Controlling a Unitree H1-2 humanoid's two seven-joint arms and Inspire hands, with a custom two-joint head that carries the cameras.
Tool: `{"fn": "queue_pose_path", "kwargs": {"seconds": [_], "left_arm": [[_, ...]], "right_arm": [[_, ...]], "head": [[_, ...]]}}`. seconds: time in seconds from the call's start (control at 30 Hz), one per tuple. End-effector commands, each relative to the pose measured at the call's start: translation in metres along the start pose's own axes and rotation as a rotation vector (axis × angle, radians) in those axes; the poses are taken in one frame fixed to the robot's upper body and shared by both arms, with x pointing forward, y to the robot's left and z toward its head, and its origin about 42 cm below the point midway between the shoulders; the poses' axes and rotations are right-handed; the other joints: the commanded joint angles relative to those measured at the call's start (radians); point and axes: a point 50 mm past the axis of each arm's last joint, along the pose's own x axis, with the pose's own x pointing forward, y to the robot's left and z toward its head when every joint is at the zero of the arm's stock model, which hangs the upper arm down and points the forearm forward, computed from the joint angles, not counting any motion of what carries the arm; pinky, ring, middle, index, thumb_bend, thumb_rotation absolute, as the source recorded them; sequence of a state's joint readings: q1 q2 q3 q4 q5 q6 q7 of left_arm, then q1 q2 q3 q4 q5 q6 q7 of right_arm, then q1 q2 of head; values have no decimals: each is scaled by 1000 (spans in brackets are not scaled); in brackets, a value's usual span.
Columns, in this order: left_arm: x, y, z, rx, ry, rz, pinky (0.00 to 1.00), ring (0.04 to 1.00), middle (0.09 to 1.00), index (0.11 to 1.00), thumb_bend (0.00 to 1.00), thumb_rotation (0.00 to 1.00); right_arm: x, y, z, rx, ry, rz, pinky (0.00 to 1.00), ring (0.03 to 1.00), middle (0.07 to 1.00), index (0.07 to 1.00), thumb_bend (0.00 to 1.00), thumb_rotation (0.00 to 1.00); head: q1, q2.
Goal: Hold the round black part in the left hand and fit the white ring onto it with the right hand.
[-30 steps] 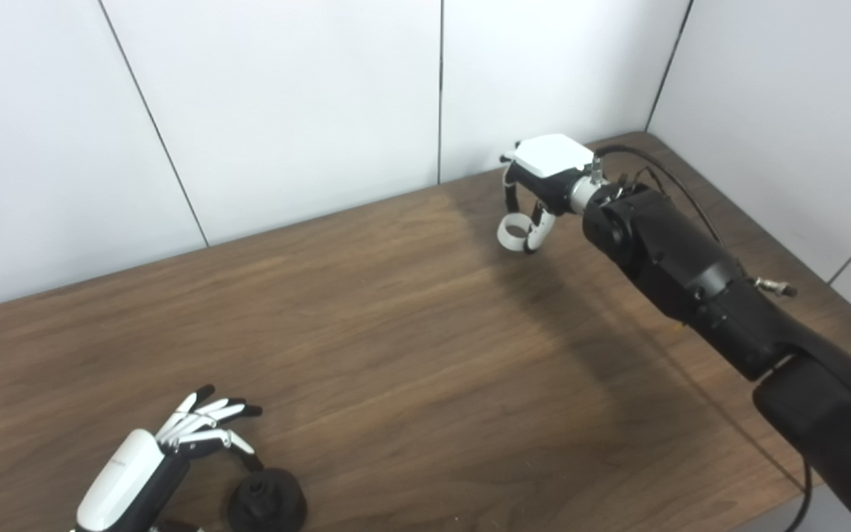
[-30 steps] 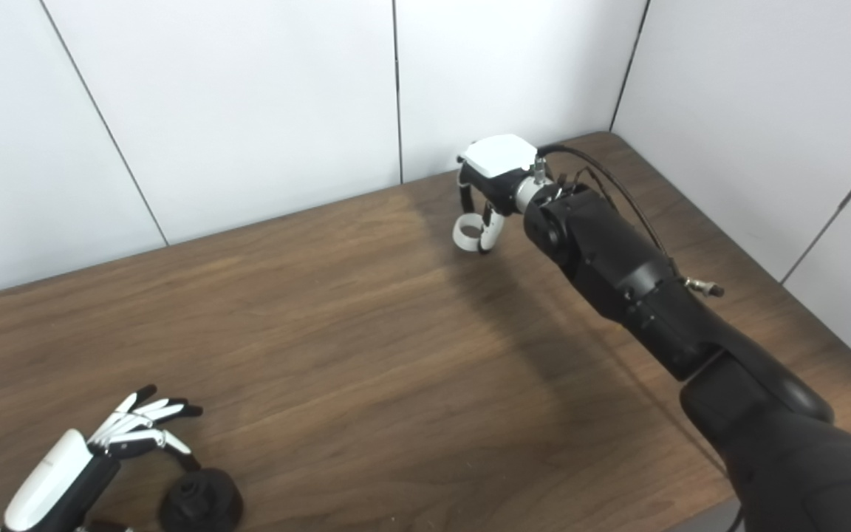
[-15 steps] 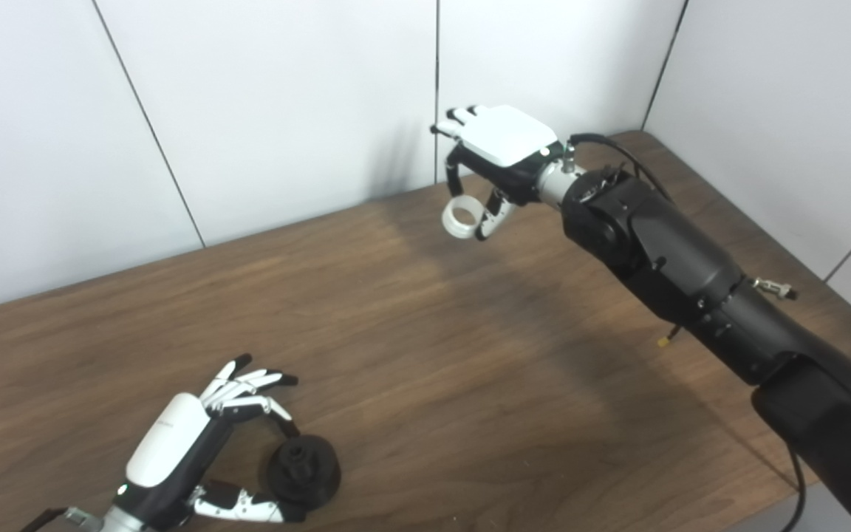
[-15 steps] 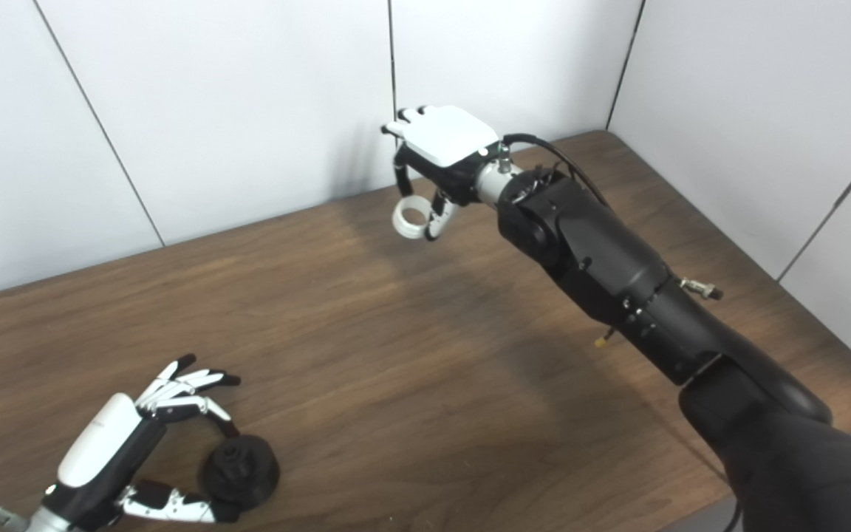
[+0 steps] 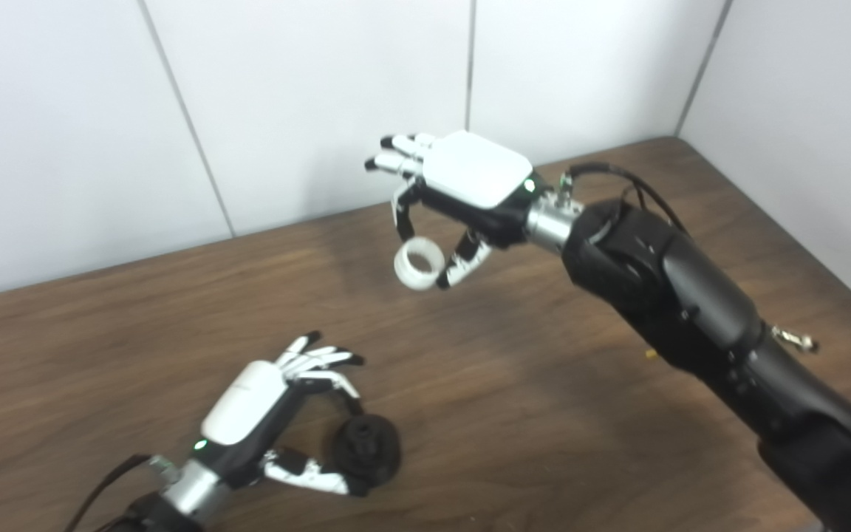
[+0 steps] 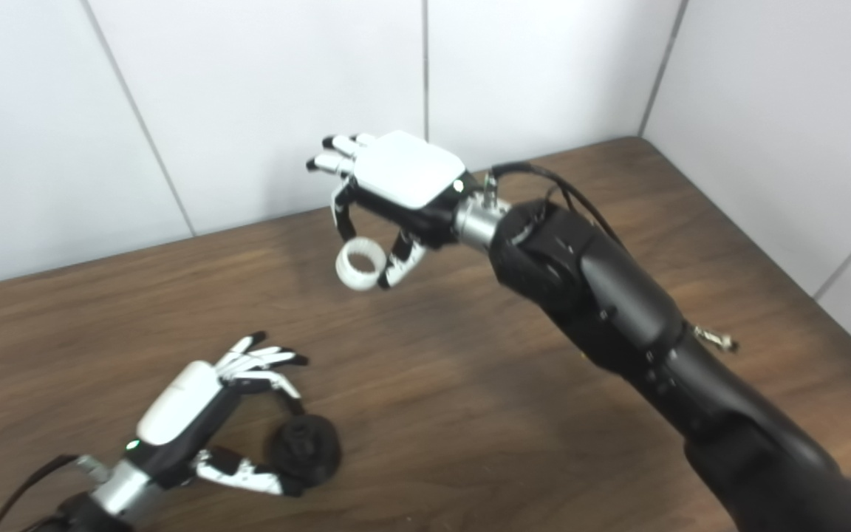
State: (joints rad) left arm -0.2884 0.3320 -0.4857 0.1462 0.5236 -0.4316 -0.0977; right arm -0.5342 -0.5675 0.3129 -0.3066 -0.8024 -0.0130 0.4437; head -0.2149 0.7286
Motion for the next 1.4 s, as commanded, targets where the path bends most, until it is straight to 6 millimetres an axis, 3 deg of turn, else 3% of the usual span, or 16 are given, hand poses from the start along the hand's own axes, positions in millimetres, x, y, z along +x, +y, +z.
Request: {"fn": "queue_pose_path", "kwargs": {"seconds": [0.0,0.4,0.77,0.97,1.37], "left_arm": [[5,4,2,51,7,-38,1000,864,831,477,515,46],[18,-6,11,88,12,-53,1000,859,831,478,515,47],[28,-2,17,197,-21,-86,1000,871,826,480,517,46],[29,0,18,223,-24,-86,1000,861,828,480,517,46],[28,4,19,226,-29,-79,1000,851,826,479,517,47]], "right_arm": [[2,-22,12,-20,-67,-69,962,1000,936,481,514,132],[-7,-5,43,58,-194,2,946,1000,931,480,516,129],[-17,-11,58,67,-268,84,920,996,924,483,514,130],[-19,-10,62,62,-297,102,909,992,926,481,516,130],[-25,-11,69,61,-305,155,988,1000,942,480,519,128]], "head": [[9,5],[98,43],[142,72],[140,81],[136,94]]}}
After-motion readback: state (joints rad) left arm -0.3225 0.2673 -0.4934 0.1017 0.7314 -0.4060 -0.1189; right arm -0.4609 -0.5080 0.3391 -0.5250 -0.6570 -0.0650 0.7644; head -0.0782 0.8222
